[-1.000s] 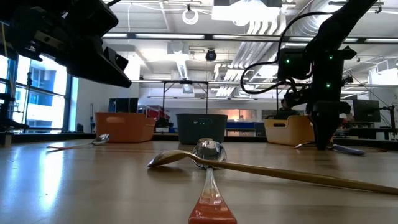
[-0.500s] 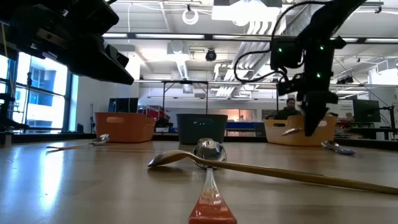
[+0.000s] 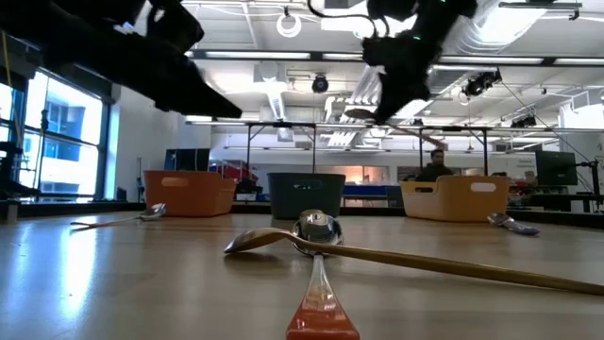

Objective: Sort silverware by color (type)
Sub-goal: Put the orange spoon into the blue bin

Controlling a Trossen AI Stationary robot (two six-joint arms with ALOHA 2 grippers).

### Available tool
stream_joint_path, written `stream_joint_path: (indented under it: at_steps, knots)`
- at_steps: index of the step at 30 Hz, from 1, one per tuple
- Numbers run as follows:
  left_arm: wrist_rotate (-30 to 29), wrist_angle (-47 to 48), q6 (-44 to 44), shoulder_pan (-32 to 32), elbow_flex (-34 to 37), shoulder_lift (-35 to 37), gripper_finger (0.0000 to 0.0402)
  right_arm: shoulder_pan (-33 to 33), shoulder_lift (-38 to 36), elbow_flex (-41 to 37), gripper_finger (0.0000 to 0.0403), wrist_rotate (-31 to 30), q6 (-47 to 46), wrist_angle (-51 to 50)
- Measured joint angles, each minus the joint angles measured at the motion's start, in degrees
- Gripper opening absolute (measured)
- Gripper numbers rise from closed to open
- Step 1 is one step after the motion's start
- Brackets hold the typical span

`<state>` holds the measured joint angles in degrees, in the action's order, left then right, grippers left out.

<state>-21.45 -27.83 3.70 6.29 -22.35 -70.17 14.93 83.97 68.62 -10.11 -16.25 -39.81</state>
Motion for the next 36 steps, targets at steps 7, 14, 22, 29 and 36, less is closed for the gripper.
stream_joint_path:
  at_steps: [7,14,22,29,36]
  knots:
    - [-12.93,-0.39,1.74,-7.90,0.00,0.00,0.0000,1.68,14.12,14.53,0.0001,-3.15,-7.70,5.54]
    - [-3.37,-6.21,4.02,-15.09,2.74,0.00,0.0000,6.57,33.41,38.32,0.0001,-0.11,-8.23,-4.12]
    - [9.90,-24.28,2.55,-21.91,12.19,0.00,0.0000,11.04,47.32,56.37,0.0001,2.13,-9.52,-17.99]
    - [11.74,-25.11,2.58,-24.67,12.87,0.00,0.0000,13.58,52.70,59.21,0.0001,4.68,-10.98,-18.10]
    - [12.39,-25.14,2.89,-26.52,12.87,0.00,0.0000,14.45,53.08,58.33,0.0000,4.79,-11.79,-17.87]
